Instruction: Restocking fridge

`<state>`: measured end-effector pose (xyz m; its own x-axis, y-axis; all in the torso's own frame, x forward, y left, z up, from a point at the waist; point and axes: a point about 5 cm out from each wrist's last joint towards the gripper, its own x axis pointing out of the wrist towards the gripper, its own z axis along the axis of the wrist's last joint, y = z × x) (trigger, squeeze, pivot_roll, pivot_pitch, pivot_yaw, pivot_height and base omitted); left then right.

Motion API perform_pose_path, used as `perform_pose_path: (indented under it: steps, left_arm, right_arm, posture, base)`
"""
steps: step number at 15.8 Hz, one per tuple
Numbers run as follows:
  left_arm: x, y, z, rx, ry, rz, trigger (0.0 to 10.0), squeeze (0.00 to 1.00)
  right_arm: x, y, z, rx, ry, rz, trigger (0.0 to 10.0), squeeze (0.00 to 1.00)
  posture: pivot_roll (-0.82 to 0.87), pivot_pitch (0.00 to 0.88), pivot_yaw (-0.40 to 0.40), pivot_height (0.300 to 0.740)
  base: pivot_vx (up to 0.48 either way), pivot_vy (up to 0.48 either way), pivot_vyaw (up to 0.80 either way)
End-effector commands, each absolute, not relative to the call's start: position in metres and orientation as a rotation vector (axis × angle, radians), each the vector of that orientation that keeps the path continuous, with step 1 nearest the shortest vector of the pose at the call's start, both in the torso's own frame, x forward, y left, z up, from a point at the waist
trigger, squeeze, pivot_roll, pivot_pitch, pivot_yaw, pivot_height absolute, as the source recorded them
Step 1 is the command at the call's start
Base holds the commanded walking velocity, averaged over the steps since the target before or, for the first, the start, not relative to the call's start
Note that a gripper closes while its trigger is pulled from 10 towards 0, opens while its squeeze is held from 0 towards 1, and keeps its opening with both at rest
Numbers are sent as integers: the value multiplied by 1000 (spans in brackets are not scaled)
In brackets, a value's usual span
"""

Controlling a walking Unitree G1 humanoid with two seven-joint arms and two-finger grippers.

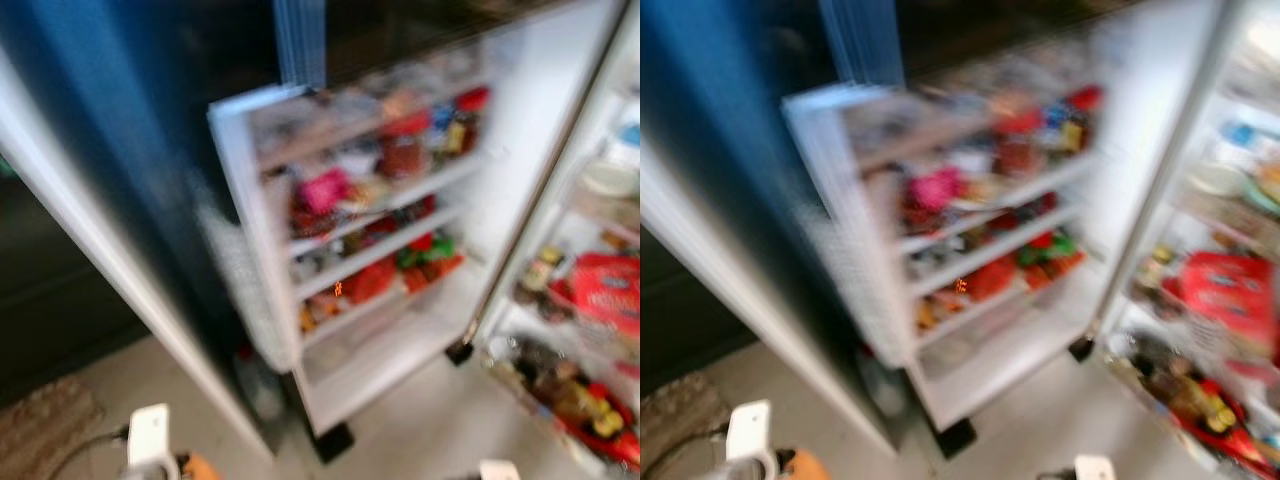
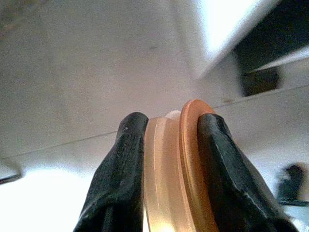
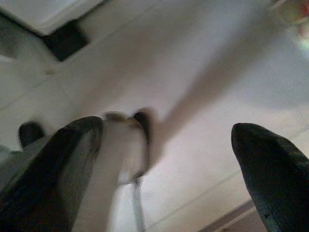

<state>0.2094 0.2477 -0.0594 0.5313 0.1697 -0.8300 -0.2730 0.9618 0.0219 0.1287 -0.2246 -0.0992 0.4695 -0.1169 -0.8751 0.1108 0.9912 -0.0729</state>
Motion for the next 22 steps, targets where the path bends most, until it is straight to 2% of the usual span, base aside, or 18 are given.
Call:
perform_pose_path:
  steps: [1, 10, 11, 12, 13, 18, 22]
  left_arm:
    - [208, 256, -58, -107, 976, 288, 10000, 0]
    - [217, 246, -55, -173, 902, 294, 10000, 0]
    - [220, 244, -53, -227, 849, 304, 10000, 0]
    - [212, 225, -62, -250, 806, 288, 10000, 0]
    - [236, 219, -45, -310, 654, 278, 10000, 0]
    - [282, 206, -2, -511, 334, 169, 10000, 0]
    - [282, 198, 13, -670, 185, 120, 10000, 0]
  right_arm:
    - [132, -219, -99, -3, 1068, -120, 10000, 0]
    - [139, -225, -96, -42, 1066, -100, 10000, 0]
    - [140, -225, -95, -50, 1067, -84, 10000, 0]
    - [141, -225, -95, -66, 1071, -69, 10000, 0]
    - [143, -227, -94, -75, 1072, -63, 10000, 0]
    - [146, -229, -93, -82, 1074, -58, 10000, 0]
    - [138, -225, -96, -79, 1093, -56, 10000, 0]
  posture:
    - [-145, 0, 81, 740]
    - [-165, 0, 58, 740]
    - [-168, 0, 53, 740]
    - [-171, 0, 50, 740]
    - [-175, 0, 47, 740]
    - [-179, 0, 38, 740]
    - [-159, 0, 48, 740]
  base:
    - [0, -409, 0]
    - [0, -360, 0]
    - [0, 0, 0]
    - [0, 0, 0]
    - [0, 0, 0]
    - [0, 0, 0]
    - [0, 0, 0]
